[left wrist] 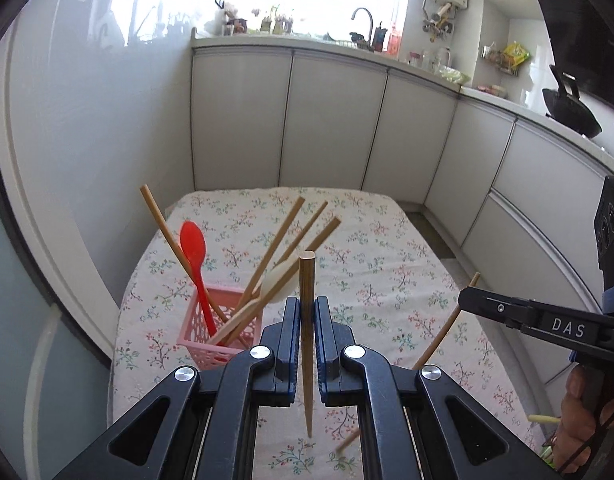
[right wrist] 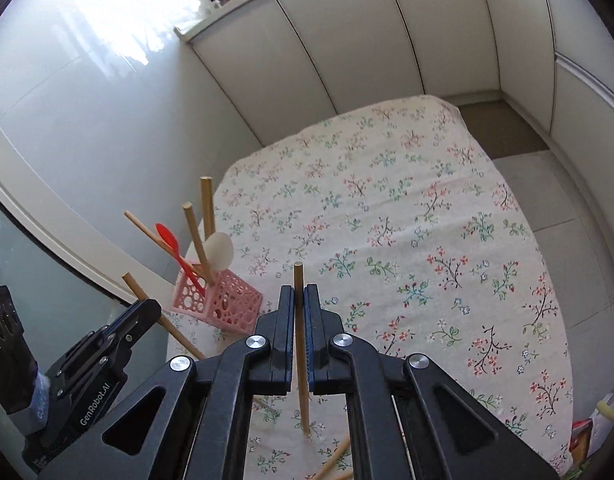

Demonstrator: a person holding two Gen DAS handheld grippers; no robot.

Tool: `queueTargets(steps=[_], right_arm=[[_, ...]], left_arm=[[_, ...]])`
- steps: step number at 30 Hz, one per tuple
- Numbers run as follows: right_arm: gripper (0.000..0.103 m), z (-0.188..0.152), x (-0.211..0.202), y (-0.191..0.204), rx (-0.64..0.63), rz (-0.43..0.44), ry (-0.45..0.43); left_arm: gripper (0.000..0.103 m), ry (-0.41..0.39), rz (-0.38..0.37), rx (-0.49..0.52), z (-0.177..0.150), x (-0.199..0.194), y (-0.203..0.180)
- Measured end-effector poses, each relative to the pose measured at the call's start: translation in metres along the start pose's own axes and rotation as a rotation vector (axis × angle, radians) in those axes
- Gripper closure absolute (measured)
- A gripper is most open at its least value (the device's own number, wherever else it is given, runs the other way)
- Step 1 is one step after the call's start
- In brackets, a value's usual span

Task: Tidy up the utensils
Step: 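Carry both held chopsticks upright over the pink basket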

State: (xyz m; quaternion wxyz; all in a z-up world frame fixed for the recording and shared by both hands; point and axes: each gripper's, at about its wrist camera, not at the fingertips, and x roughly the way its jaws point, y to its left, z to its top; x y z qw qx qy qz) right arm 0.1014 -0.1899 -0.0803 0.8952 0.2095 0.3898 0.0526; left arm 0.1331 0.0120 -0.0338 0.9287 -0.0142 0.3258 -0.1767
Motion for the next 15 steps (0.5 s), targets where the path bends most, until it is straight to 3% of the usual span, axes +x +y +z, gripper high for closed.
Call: queueTargets(steps=[7,15], right_arm=[[0.099,0.005,-0.029,0.026,-0.087,0.003,-0.123],[0.099,0.009,-0.043,0.039,-0.106,0.020,-0.162]], left_arm=[[0.096,-0.142,0.022,-0.039,0.019,-0.032,0.012],[0.096,-0.259,0.034,-0.110,0.038,-0.066,0.032]])
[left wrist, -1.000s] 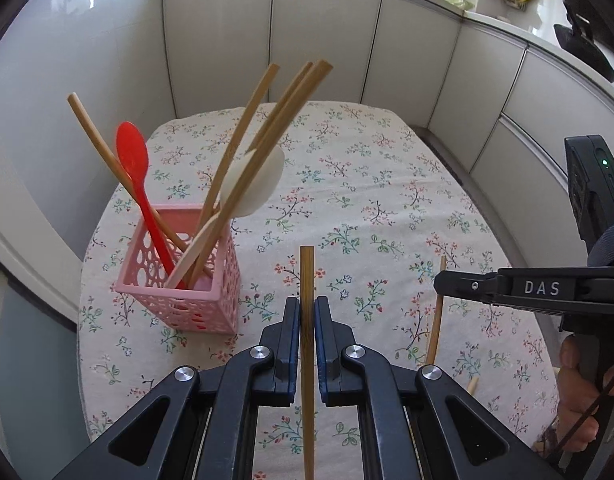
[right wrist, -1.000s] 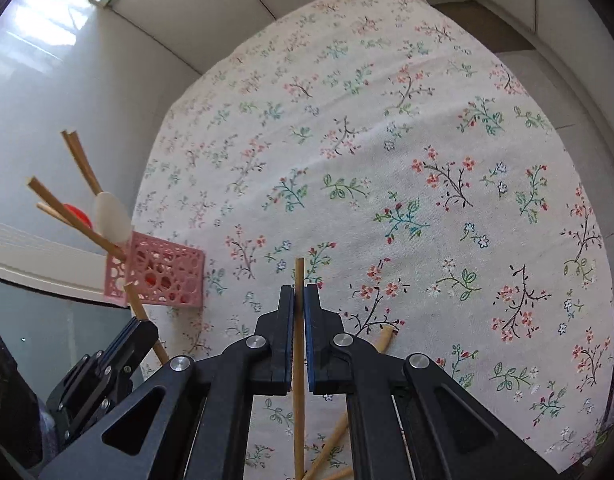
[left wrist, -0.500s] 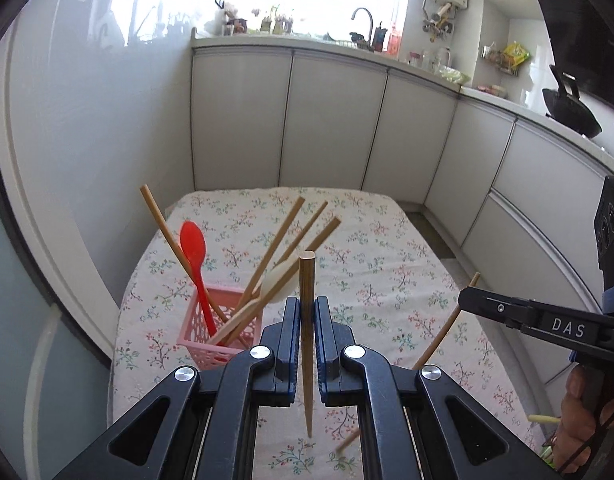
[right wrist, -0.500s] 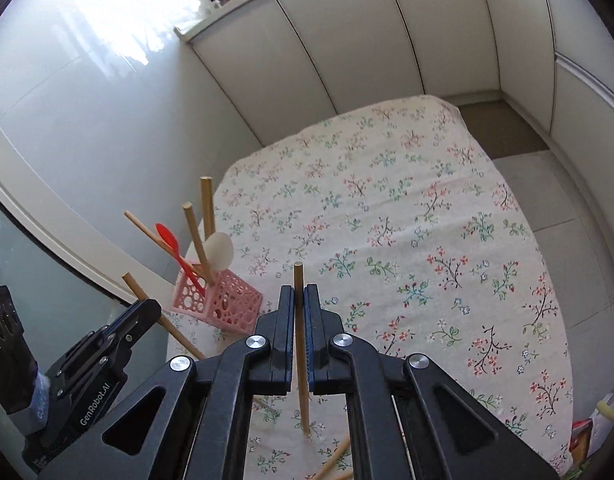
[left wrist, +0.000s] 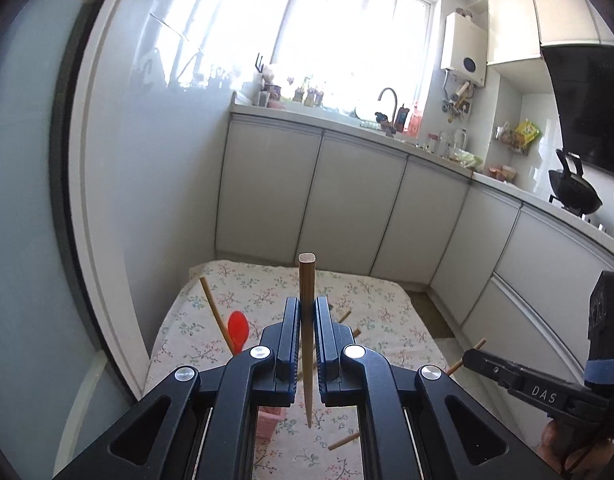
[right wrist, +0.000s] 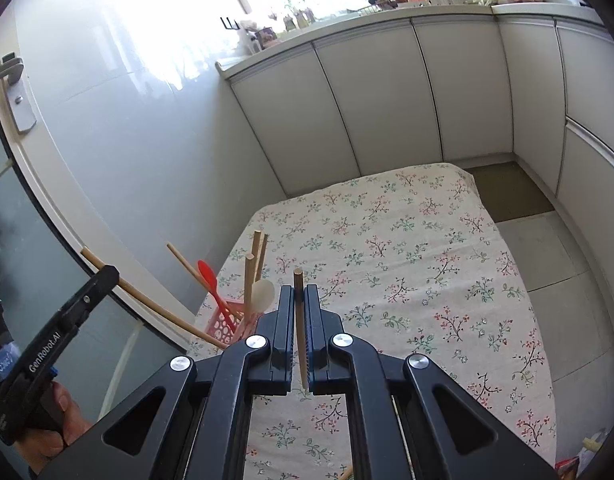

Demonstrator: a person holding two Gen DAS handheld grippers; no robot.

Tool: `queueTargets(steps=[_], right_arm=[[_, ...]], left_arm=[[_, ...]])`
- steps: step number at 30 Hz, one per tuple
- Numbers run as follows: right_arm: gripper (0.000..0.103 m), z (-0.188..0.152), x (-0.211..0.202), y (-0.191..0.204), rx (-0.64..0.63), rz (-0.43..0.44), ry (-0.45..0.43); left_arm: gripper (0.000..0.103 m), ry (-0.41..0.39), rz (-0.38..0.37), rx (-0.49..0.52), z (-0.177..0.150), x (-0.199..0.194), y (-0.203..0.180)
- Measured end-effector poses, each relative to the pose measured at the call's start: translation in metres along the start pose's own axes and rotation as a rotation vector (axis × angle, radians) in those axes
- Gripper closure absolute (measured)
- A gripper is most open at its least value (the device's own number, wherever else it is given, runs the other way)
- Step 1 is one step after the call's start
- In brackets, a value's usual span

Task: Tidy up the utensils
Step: 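Carry both held chopsticks upright over the pink basket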

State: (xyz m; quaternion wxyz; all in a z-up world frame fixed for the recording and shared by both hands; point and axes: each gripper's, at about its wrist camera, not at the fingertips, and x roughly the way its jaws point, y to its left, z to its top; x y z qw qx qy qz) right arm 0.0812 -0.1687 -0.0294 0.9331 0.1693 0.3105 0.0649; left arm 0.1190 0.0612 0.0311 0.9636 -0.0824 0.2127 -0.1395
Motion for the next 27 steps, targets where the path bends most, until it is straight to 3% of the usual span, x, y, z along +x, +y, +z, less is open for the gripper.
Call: queueTargets(steps=[4,8,15,19,22,27], right_arm=[[0.099,0.001,-0.001,0.002,-0.007,-0.002,-0.008],[0.099,0.002,0.000,0.001,0.000,0.001,-0.004],[0.099,0.002,0.003,-0.004,0.019,0.003,0.005],[0.099,0.004,0.000,-0.004,0.020,0.008,-0.003],[0.099,0.005,-0.003,-0.003,0.021,0.014,-0.012],[0.099,0.007,-0.007,0.002,0.022,0.029,-0.026]], left_arm=[[0.096,-0.073,0.074,0.007,0.009,-0.009,0.006],[0.096,-0.072,0.114,0.001,0.007,0.000,0.014],[0.096,0.045,0.138,-0.004,-0.011,0.046,0.029],[0.096,0.135,0.119,-0.048,-0.022,0.075,0.040],[0.094,0.159,0.102,-0.072,-0.027,0.091,0.045],[0.076,0.195,0.095,-0.095,-0.032,0.093,0.050]])
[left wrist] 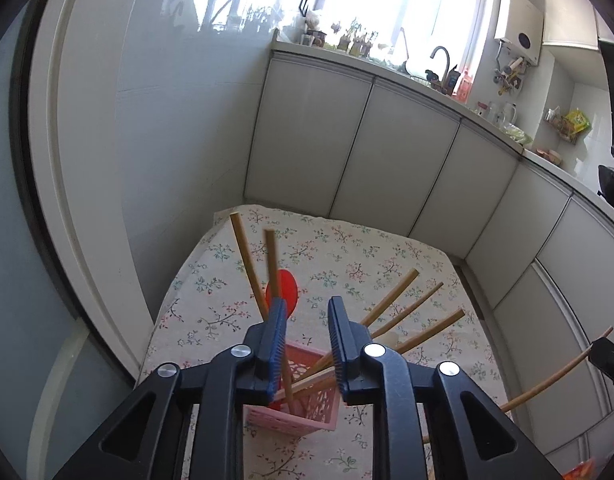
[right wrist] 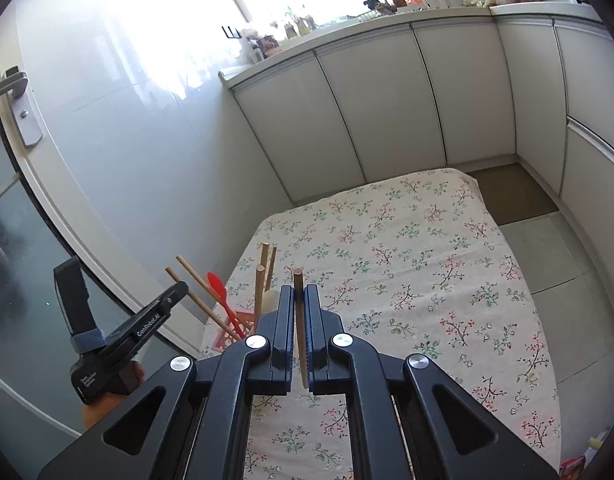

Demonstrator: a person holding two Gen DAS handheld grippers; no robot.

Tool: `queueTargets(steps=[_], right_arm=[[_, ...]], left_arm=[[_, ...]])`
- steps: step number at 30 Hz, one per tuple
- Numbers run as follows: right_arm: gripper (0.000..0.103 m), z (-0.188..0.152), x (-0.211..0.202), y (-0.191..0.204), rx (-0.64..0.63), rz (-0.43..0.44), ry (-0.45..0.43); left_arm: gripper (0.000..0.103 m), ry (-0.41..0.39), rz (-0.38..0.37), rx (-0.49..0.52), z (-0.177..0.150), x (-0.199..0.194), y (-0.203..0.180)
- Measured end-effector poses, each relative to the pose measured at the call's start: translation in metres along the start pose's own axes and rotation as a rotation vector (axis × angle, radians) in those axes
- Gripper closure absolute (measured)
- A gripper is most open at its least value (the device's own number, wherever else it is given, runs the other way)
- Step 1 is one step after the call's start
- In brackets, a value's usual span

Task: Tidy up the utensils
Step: 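Carry both held chopsticks upright over the pink basket, then drop the chopsticks into the pink basket by opening both tools, then move both open tools back to the last chopsticks on the cloth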

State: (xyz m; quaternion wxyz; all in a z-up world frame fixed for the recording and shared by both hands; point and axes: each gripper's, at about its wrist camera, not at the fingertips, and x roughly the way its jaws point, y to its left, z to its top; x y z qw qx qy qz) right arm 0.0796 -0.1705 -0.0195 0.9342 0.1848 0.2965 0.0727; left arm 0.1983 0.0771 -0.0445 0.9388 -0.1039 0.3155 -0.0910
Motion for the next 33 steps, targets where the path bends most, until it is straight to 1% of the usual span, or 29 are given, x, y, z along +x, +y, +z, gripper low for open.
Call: queueTargets(steps=[2,3,6,8,11,15,21,28,33], right_arm=[[0.099,0.001,-0.002,0.003,-0.001,0.008,-0.006],[0.099,0.003,-0.004,0.005,-0.002,0.012,-0.010],[0.099,0.007,-0.008,0.012,-0.008,0.025,-0.031],[0.099,0.010,-0.011,0.017,-0.010,0.032,-0.049],[0.099,0.016,-0.013,0.027,-0.011,0.050,-0.073],[0.099,0.023,-0.008,0.042,-0.012,0.076,-0.093],[0.099,0.025,0.015,0.060,-0.012,0.106,-0.085],[0.099,0.017,0.048,0.072,-0.047,0.064,-0.069],[0.099,0.008,0.070,0.076,-0.089,0.015,-0.048]], left_arm=[[0.062,0.005,0.012,0.001,0.000,-0.004,-0.001],[0.058,0.007,0.019,-0.001,-0.001,-0.007,0.000],[0.052,0.024,0.061,-0.003,-0.006,-0.017,0.003],[0.050,0.041,0.079,-0.009,-0.011,-0.021,0.007],[0.049,0.073,0.096,-0.014,-0.017,-0.021,0.011],[0.048,0.093,0.105,-0.006,-0.023,-0.022,0.016],[0.048,0.127,0.109,0.001,-0.023,-0.014,0.022],[0.048,0.144,0.090,0.000,-0.021,-0.009,0.024],[0.047,0.163,0.091,0.009,-0.022,-0.005,0.024]])
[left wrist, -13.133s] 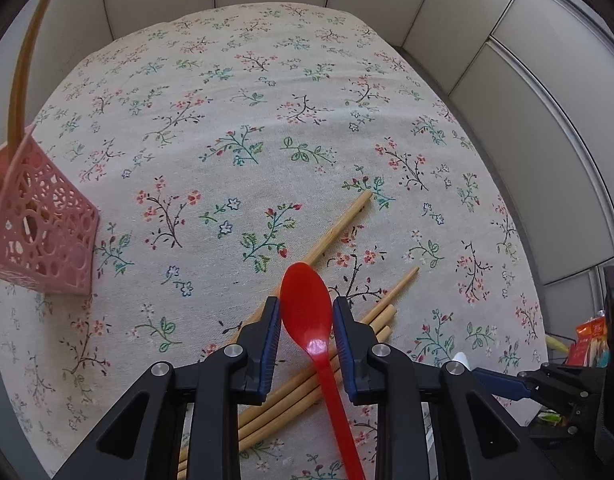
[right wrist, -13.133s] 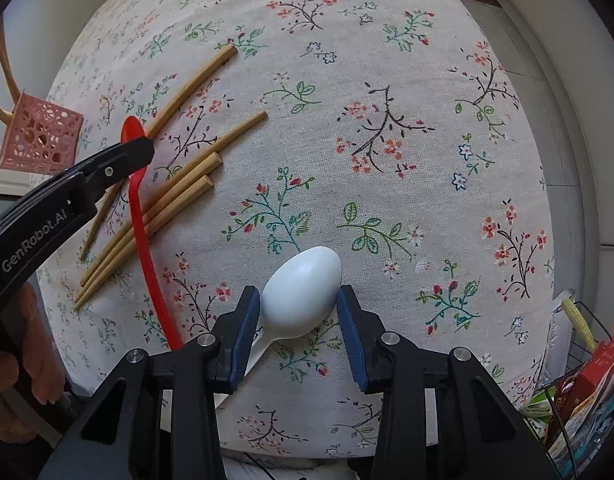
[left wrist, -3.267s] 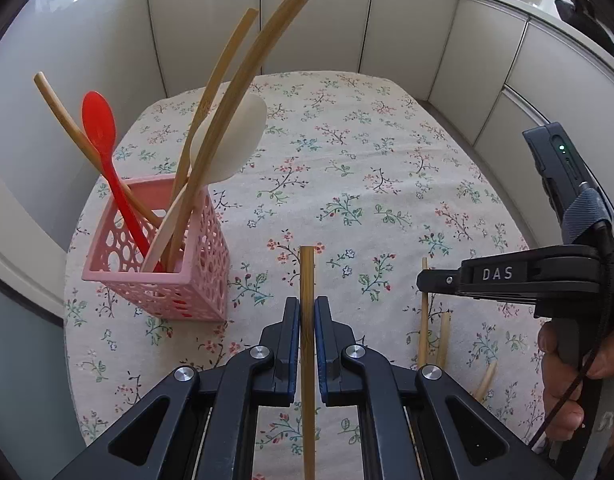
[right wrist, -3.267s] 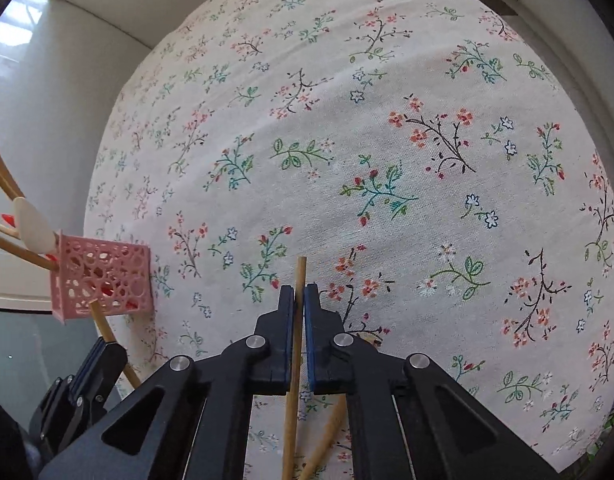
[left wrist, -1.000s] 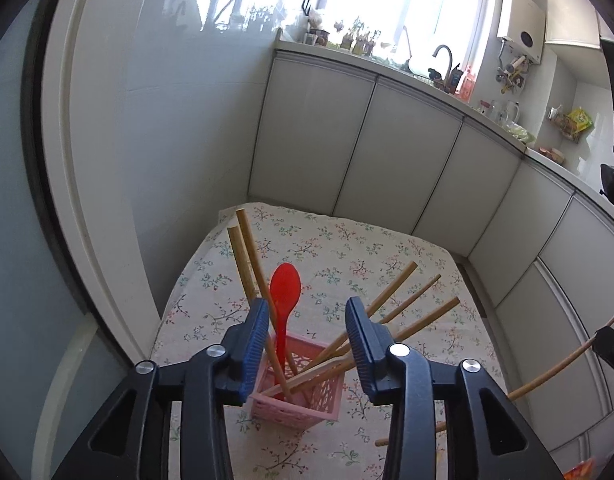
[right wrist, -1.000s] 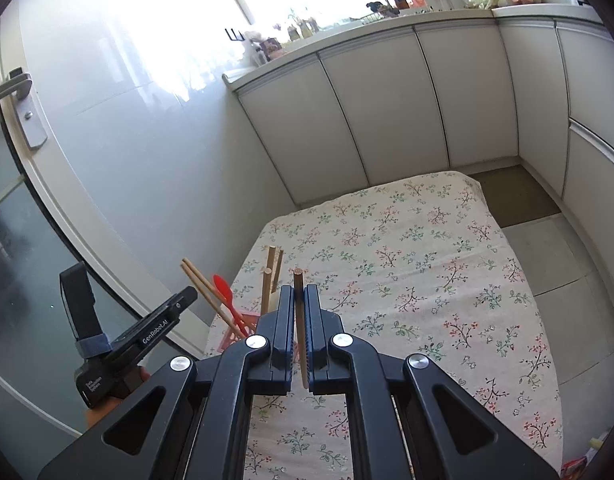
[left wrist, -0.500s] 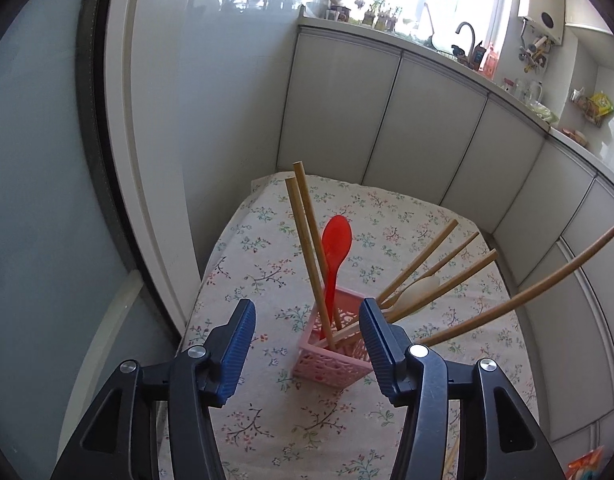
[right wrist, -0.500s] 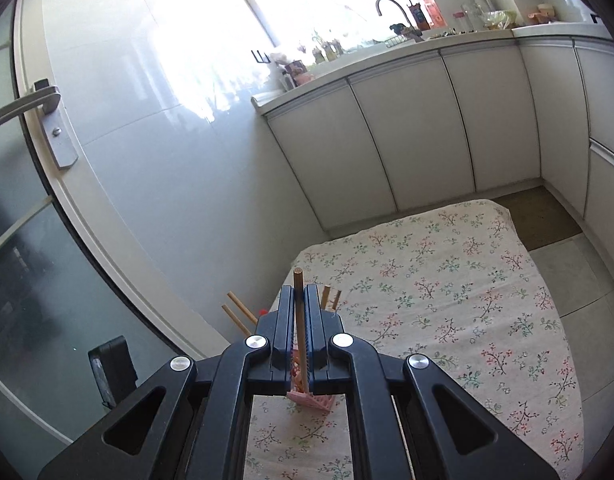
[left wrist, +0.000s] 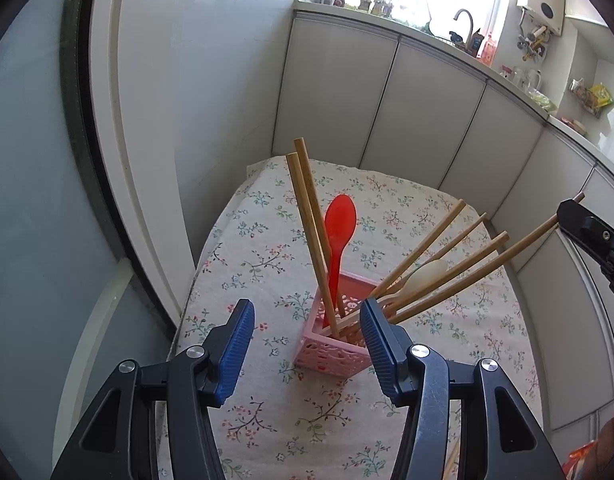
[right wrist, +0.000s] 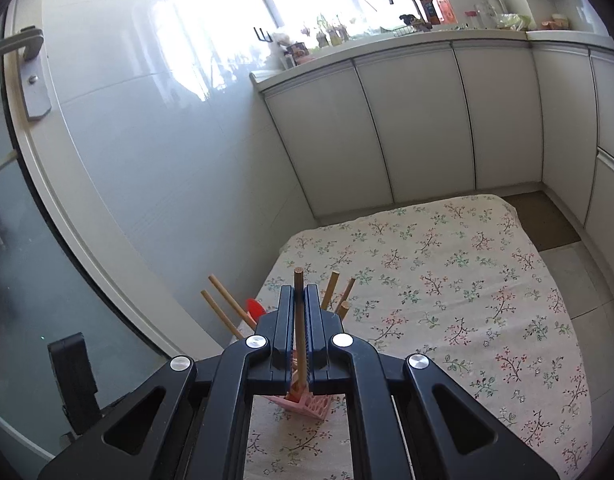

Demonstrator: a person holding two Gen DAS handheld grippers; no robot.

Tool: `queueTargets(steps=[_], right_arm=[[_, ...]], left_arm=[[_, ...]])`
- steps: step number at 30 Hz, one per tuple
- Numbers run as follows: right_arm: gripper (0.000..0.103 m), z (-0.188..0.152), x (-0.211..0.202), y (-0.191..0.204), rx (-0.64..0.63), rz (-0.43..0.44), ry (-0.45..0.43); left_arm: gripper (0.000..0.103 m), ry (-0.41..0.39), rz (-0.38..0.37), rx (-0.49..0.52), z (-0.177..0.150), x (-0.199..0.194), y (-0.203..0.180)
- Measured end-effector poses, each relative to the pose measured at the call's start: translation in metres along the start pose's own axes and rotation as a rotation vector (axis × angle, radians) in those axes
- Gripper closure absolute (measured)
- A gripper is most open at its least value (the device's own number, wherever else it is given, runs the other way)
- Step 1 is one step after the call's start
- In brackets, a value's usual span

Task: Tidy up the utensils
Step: 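Move both open tools back to the last chopsticks on the cloth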

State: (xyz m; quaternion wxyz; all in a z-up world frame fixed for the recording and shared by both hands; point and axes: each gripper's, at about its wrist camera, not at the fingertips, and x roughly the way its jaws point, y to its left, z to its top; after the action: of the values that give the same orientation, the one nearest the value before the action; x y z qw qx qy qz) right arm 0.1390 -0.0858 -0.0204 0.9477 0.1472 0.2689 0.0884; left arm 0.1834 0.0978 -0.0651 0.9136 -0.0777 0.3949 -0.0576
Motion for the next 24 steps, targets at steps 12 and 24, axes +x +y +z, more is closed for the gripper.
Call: queueTargets(steps=[12,24], right_arm=[[0.088,-0.011,0.022,-0.009,0.036,0.072,0.116],[0.045,-0.019,-0.023,-0.061,0.036,-0.038,0.171]], left_arm=[[0.036,0.016,0.006,0.025,-0.003,0.002,-0.005],[0.022,0.056,-0.022,0.155,-0.021,0.000,-0.041]])
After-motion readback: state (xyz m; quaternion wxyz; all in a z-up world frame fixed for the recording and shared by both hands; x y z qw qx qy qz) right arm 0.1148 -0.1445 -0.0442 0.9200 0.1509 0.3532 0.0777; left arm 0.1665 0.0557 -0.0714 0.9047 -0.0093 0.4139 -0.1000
